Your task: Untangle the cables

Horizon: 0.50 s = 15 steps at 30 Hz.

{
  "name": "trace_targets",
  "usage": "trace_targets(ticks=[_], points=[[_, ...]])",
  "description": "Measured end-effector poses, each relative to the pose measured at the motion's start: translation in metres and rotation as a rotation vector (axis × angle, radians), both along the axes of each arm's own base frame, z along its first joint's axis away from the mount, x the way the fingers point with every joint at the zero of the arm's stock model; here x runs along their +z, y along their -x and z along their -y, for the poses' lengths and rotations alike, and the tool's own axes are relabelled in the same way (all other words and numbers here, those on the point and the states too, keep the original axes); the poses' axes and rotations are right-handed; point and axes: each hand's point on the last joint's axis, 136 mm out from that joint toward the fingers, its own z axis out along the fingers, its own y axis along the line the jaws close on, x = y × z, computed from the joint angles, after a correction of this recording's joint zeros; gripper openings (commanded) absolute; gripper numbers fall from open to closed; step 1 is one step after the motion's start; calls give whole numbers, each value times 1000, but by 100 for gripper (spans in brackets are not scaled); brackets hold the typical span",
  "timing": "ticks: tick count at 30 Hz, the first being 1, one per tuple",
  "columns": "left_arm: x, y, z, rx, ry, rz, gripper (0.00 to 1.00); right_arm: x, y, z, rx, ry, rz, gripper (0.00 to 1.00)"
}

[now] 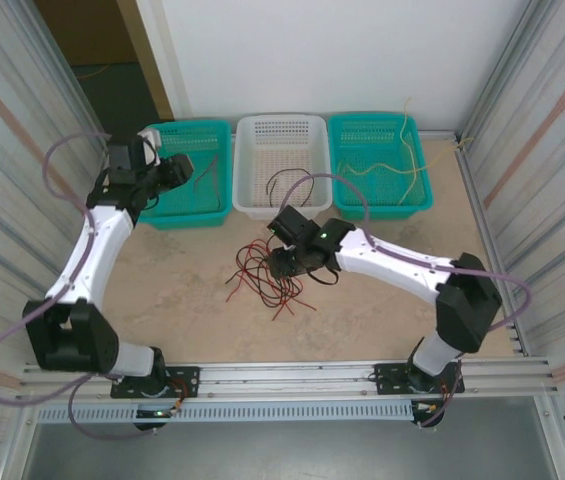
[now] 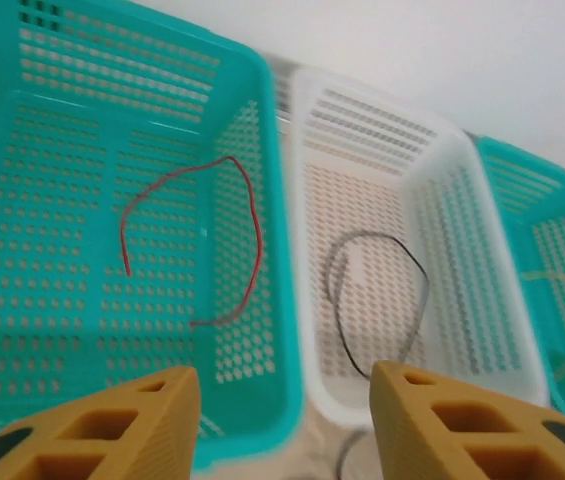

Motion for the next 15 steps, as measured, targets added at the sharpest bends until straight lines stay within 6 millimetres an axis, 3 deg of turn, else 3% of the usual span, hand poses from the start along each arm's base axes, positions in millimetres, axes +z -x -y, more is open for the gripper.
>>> trace_targets(ticks=[4, 9, 12, 15], points=[[-2, 65, 48, -151, 51, 34, 47, -45, -3, 12, -22, 109, -80, 36], [-38, 130, 94, -309, 92, -22, 47, -72, 0, 22, -32, 178, -127, 35], [-59, 147, 101, -326, 97, -71, 45, -75, -2, 26, -43, 184, -136, 21], [-70, 150, 100, -309, 100, -101, 45, -79, -3, 30, -58, 182, -148, 5]])
